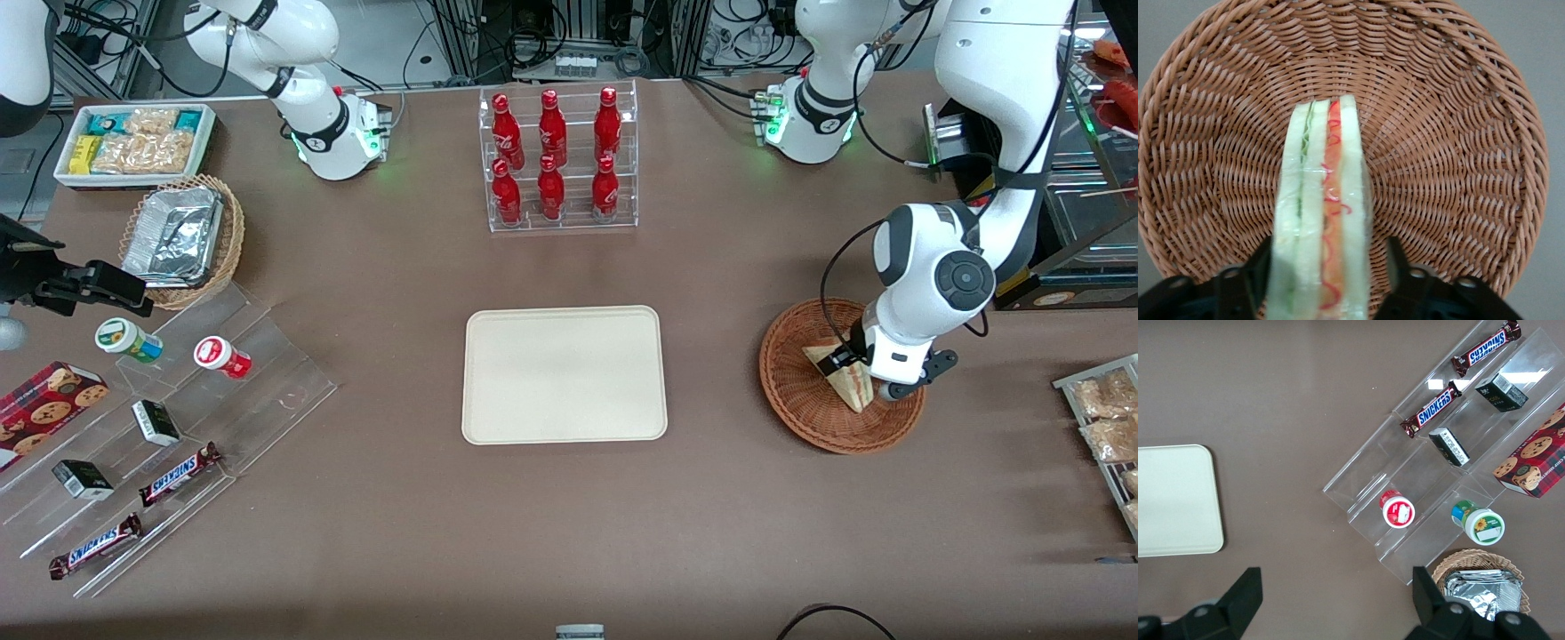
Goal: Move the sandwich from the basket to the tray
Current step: 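Lower the left gripper onto the sandwich and close it on the wrapper, then lift the sandwich and carry it with the left gripper toward the cream tray, then lower the sandwich onto the cream tray with the left gripper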
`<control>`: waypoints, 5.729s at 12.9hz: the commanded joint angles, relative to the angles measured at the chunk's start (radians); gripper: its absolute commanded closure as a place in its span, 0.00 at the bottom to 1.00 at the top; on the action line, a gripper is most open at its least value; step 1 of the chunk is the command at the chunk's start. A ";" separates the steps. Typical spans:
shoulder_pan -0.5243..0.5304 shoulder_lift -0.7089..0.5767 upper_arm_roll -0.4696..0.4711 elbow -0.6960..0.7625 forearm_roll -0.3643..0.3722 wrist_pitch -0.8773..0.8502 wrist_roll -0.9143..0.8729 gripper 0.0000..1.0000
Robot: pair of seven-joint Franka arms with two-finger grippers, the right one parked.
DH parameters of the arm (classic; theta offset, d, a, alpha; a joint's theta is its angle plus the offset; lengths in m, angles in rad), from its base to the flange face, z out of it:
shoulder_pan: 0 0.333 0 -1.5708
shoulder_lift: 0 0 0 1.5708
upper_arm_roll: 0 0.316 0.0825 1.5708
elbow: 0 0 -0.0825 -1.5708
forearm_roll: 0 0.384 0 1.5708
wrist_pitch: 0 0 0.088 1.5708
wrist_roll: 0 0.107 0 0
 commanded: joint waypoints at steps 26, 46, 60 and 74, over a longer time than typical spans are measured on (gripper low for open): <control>-0.405 0.105 -0.006 0.442 -0.002 -0.381 0.035 1.00; -0.527 0.429 -0.058 0.688 -0.082 -0.237 0.042 1.00; -0.545 0.446 -0.060 0.683 -0.096 -0.234 0.074 0.84; -0.536 0.410 -0.052 0.704 -0.103 -0.249 0.044 0.00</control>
